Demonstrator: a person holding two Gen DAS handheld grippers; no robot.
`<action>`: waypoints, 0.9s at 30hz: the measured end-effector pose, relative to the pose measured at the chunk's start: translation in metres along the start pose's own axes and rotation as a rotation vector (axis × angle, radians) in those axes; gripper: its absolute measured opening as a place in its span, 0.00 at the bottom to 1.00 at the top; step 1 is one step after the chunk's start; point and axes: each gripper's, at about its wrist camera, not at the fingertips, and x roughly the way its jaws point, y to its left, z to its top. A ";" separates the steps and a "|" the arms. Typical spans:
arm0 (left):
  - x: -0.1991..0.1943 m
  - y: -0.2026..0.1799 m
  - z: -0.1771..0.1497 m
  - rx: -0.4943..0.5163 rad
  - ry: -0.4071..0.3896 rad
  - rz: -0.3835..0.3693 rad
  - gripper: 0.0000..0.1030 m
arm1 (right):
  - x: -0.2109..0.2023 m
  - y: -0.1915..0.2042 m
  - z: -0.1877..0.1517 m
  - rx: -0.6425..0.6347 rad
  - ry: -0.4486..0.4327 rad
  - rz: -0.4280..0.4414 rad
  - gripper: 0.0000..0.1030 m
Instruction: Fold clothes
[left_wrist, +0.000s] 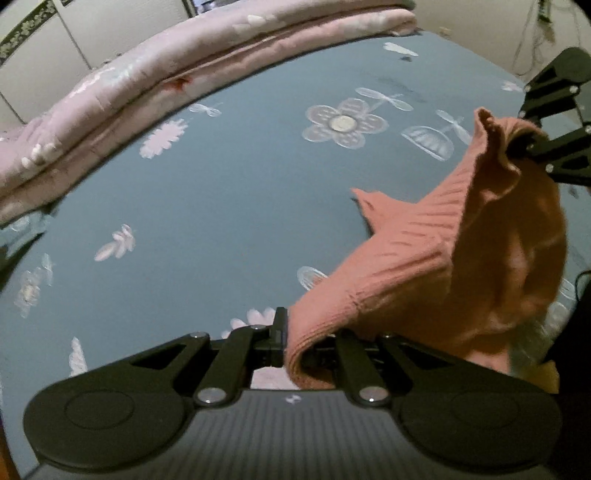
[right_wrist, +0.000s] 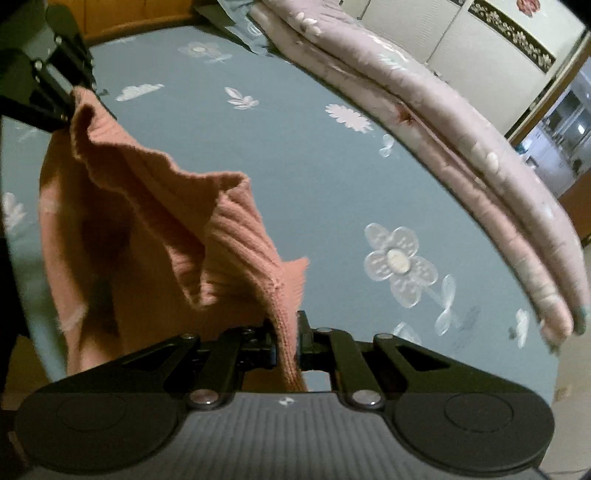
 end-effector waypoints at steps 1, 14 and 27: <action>0.003 0.005 0.007 0.008 -0.009 0.028 0.08 | 0.003 -0.005 0.007 -0.010 -0.003 -0.026 0.11; 0.078 0.074 0.106 -0.053 0.014 0.114 0.10 | 0.077 -0.110 0.099 0.073 -0.012 -0.139 0.11; 0.251 0.091 0.146 -0.131 0.096 0.119 0.10 | 0.253 -0.183 0.080 0.236 0.117 -0.174 0.11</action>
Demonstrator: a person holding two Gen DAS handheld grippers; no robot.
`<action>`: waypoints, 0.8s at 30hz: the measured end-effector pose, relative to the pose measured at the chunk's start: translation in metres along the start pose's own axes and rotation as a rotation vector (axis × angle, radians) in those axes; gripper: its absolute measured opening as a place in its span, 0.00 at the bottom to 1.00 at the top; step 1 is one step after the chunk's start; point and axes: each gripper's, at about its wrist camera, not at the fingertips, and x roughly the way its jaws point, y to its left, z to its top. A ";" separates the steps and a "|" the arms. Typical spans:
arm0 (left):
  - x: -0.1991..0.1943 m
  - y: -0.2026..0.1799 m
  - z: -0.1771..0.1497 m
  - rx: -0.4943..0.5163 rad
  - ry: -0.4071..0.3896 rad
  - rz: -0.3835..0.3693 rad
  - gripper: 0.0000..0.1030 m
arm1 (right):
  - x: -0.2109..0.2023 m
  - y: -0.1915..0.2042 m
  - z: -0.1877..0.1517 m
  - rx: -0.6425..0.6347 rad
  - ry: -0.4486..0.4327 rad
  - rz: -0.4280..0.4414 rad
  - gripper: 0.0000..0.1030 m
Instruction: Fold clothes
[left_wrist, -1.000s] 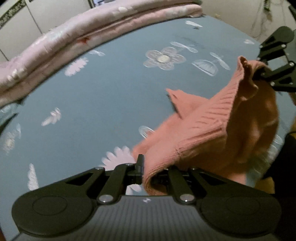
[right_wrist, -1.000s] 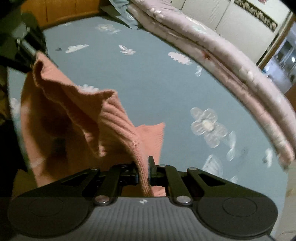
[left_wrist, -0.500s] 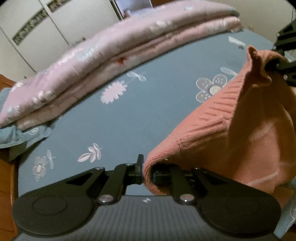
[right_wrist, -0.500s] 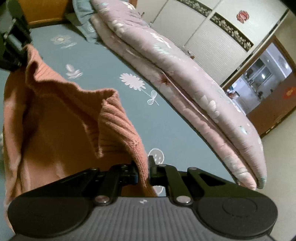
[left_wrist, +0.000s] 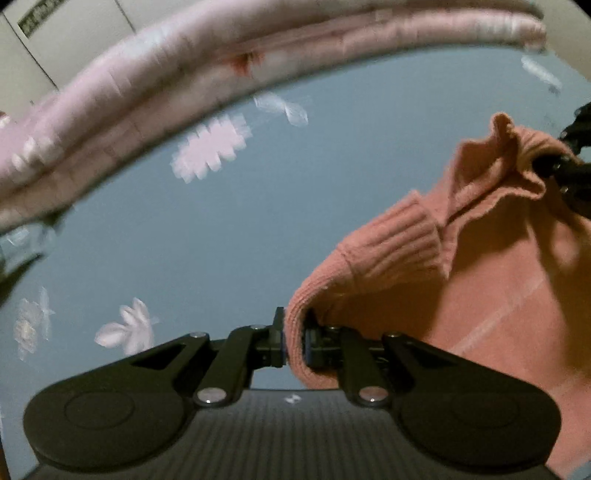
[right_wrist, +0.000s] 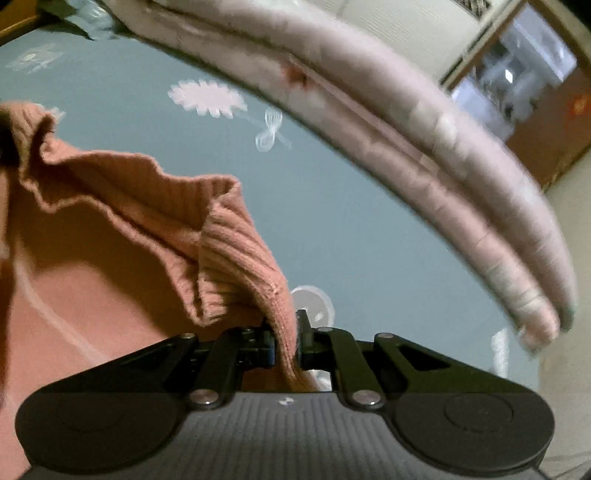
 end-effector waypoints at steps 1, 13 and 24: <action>0.015 -0.006 -0.005 0.014 0.012 0.003 0.13 | 0.012 0.006 -0.006 -0.004 0.015 0.007 0.11; -0.019 -0.019 -0.038 0.088 -0.035 0.070 0.58 | -0.008 0.016 -0.051 -0.049 0.006 0.035 0.56; -0.154 -0.079 -0.145 0.073 -0.101 -0.190 0.71 | -0.154 -0.009 -0.182 0.031 -0.037 0.172 0.65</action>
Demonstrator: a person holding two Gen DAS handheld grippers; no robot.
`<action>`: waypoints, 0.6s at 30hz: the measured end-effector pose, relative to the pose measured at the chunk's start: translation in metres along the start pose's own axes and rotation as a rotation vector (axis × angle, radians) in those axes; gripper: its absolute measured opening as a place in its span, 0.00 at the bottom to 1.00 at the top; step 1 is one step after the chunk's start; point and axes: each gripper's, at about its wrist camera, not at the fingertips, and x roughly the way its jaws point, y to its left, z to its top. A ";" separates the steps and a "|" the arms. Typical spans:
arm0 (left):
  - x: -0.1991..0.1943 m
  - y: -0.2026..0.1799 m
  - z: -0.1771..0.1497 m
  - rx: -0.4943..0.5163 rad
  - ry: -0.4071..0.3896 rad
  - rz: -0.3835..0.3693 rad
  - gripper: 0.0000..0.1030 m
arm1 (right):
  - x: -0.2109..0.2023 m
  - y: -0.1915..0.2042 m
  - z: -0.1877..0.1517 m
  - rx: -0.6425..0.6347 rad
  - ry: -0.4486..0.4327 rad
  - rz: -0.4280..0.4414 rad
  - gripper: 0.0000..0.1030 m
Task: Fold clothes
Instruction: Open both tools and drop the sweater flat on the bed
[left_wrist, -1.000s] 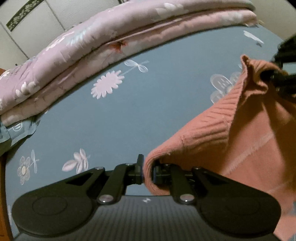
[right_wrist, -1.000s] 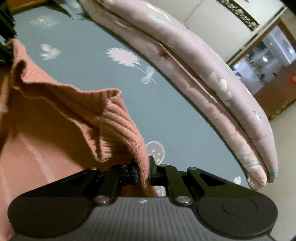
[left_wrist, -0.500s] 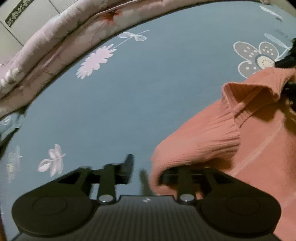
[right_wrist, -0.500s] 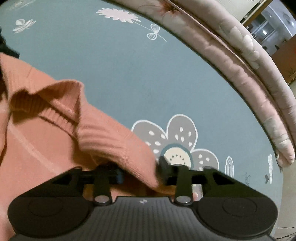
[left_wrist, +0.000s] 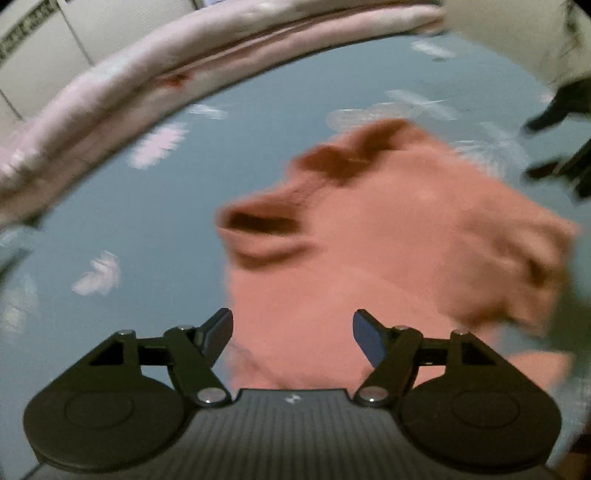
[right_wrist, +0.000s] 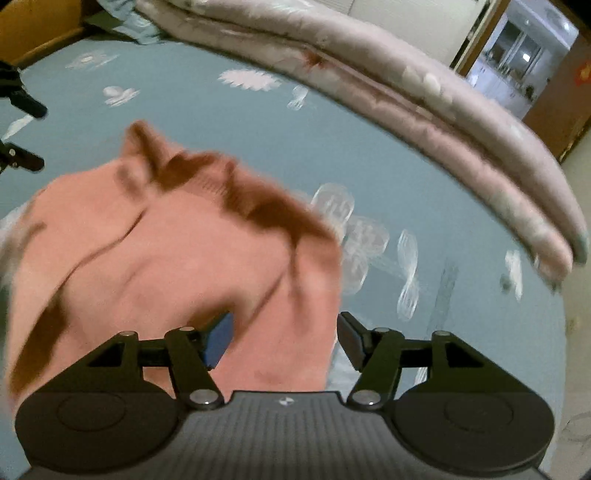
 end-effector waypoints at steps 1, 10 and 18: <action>-0.005 -0.015 -0.010 -0.018 0.008 -0.037 0.71 | -0.010 0.009 -0.016 0.002 0.001 0.033 0.65; -0.009 -0.106 -0.057 -0.143 0.109 -0.136 0.71 | -0.043 0.089 -0.115 0.076 0.025 0.187 0.65; 0.002 -0.137 -0.060 -0.274 0.155 -0.096 0.71 | -0.054 0.103 -0.158 0.280 -0.041 0.214 0.65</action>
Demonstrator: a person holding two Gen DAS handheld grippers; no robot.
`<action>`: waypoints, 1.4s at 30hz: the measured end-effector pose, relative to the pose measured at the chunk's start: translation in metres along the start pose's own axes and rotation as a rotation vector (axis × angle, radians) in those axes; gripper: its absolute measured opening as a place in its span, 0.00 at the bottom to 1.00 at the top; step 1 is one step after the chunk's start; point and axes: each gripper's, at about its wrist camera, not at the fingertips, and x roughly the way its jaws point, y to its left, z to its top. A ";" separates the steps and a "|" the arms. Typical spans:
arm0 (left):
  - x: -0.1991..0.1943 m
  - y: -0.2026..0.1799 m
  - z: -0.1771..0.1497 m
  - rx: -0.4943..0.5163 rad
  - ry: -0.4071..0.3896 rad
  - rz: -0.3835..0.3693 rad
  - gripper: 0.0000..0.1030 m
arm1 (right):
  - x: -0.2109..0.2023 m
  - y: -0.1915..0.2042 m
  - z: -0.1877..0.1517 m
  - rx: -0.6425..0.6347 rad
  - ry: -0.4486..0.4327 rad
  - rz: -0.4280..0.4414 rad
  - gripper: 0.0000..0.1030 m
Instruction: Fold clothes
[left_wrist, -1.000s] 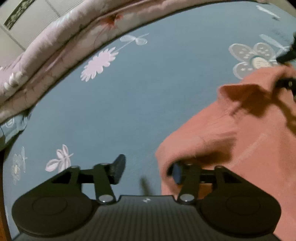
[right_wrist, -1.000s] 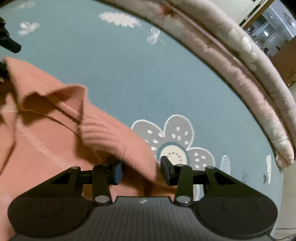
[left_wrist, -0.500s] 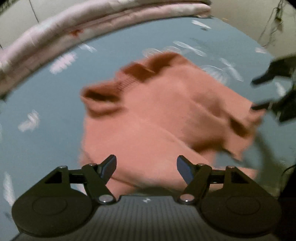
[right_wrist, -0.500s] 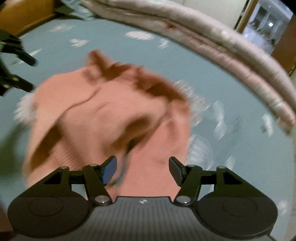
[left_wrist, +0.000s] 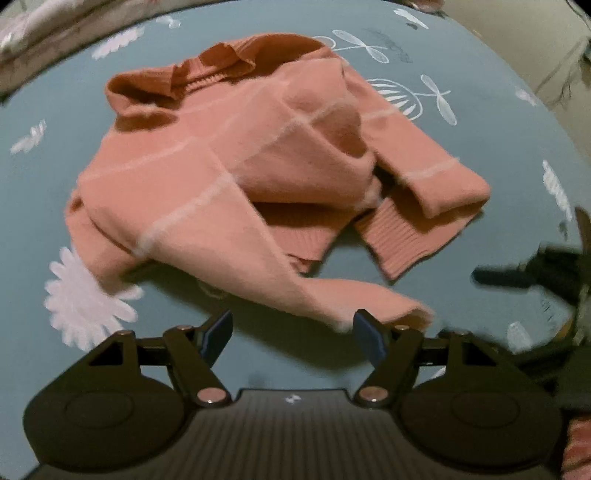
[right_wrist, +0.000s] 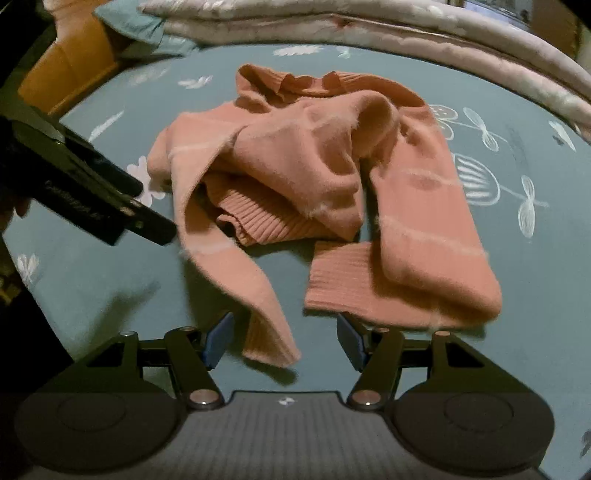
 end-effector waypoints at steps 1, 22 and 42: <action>0.002 -0.001 0.001 -0.031 -0.004 0.004 0.71 | 0.001 -0.002 -0.005 0.027 -0.008 0.004 0.65; 0.038 0.009 -0.009 -0.362 -0.028 -0.005 0.04 | -0.010 -0.020 -0.040 0.232 -0.119 0.069 0.65; -0.061 0.116 -0.005 -0.253 -0.165 0.227 0.04 | 0.005 -0.007 -0.033 0.208 -0.075 0.062 0.66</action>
